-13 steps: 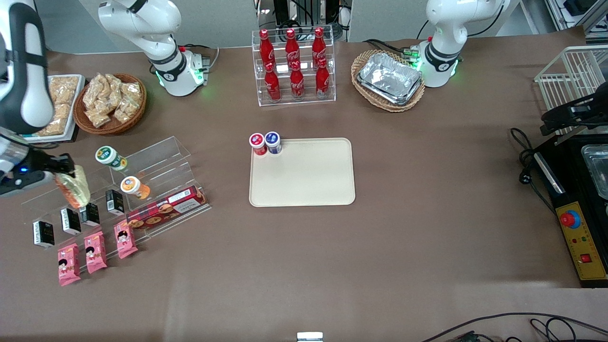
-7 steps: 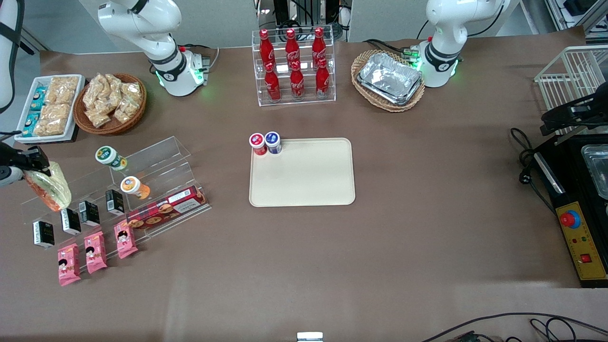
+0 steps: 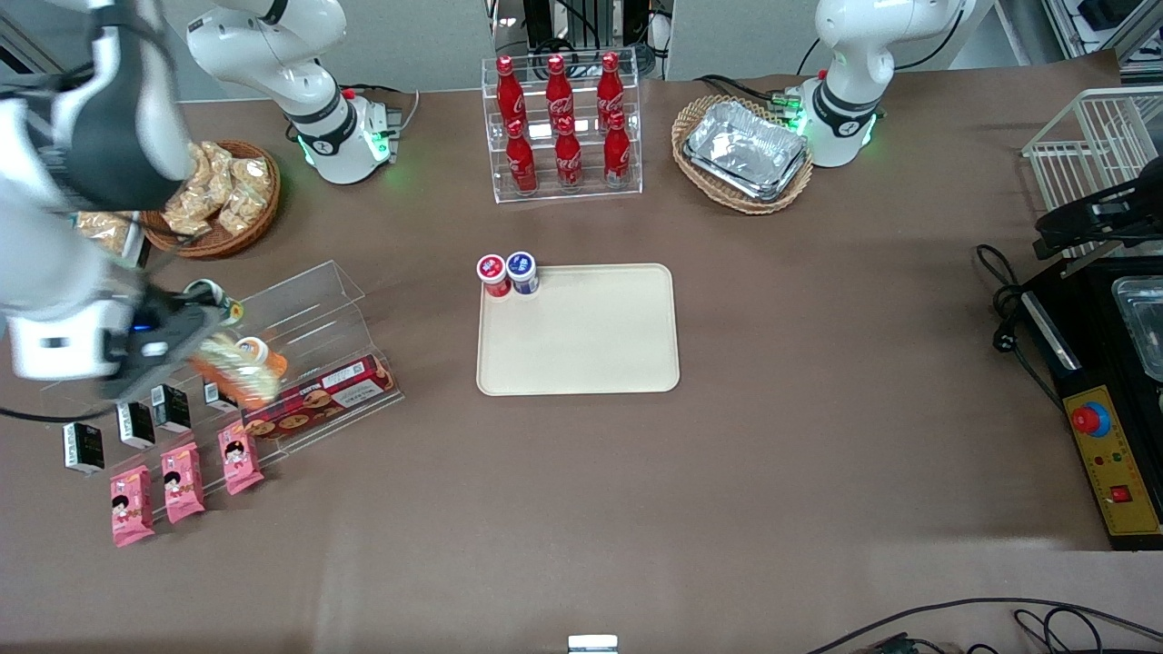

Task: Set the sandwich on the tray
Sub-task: 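Carry the held sandwich over the cream tray with the right gripper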

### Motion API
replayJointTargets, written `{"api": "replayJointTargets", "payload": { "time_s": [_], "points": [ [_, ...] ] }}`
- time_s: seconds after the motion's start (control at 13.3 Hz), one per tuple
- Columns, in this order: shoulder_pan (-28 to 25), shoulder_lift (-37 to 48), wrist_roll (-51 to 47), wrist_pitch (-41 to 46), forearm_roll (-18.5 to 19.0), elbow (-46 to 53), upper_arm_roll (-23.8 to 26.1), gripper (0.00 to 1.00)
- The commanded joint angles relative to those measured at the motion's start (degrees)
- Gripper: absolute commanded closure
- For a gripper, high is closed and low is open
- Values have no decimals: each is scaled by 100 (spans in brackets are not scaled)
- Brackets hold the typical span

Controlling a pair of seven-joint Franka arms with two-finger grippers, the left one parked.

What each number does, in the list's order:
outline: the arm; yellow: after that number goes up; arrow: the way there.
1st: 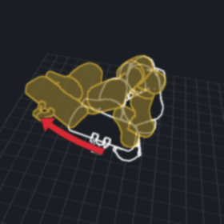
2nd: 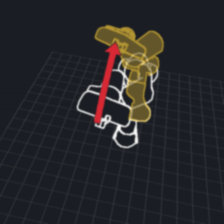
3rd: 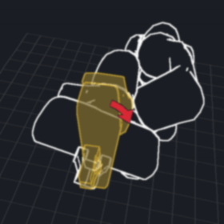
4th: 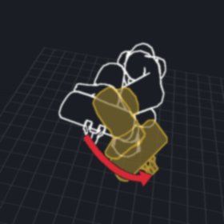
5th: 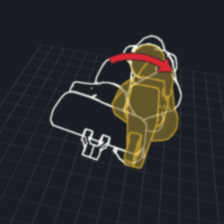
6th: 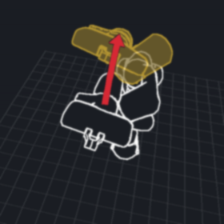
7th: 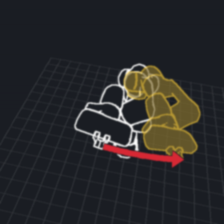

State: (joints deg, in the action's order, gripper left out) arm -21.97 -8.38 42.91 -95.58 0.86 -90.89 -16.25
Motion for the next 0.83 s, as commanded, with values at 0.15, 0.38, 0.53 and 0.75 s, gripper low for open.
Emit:
{"api": "replayJointTargets", "payload": {
  "time_s": [0.15,0.38,0.53,0.75],
  "points": [
    [-1158,-699,314,-380,-797,283,-28,70],
    [-1634,-1130,297,-846,-816,352,367,70],
    [-1758,-1455,270,-1066,-816,405,762,70],
    [-1916,-2000,253,-1558,-807,406,1071,70]
  ]
}}
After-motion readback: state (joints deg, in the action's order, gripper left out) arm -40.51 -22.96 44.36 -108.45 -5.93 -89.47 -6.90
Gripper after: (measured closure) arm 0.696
